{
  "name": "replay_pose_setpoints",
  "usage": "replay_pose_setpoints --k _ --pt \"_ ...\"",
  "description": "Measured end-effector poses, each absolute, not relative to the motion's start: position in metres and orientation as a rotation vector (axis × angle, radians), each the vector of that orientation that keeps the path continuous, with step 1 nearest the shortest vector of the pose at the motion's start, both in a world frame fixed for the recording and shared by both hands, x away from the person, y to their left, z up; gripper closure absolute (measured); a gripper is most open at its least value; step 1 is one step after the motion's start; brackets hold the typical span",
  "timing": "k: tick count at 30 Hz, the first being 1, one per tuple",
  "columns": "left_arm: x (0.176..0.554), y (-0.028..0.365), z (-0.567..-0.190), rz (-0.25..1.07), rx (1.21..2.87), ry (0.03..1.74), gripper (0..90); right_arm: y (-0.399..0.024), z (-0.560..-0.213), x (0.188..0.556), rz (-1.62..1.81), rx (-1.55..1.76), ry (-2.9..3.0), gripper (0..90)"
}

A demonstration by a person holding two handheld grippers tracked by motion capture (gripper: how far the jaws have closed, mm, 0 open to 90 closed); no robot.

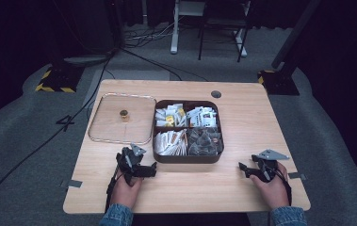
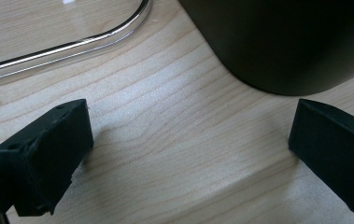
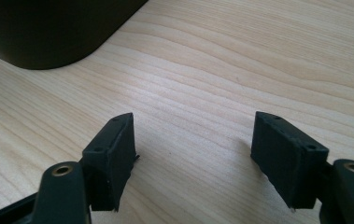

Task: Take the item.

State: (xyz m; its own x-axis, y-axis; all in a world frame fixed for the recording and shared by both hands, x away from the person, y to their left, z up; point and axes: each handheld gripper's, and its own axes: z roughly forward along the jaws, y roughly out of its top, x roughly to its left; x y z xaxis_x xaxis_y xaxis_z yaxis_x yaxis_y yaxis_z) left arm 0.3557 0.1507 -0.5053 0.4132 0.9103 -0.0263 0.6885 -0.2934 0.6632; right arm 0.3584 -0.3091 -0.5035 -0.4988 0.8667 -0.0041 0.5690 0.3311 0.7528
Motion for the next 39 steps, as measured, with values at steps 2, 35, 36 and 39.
replay_pose_setpoints --k 2,35,36,39 --pt "0.356 0.151 -0.505 0.481 2.077 1.348 0.2 -0.309 -0.503 0.358 0.993 1.266 2.195 30.5" --pt "0.357 0.153 -0.505 0.472 2.092 1.315 0.5 -0.295 -0.464 0.376 1.196 1.331 2.22 43.2" --pt "0.357 0.153 -0.505 0.471 2.093 1.315 0.5 -0.294 -0.459 0.378 1.213 1.333 2.221 43.4" --pt "0.356 0.153 -0.505 0.471 2.091 1.317 0.5 -0.289 -0.445 0.385 1.249 1.323 2.219 44.1"
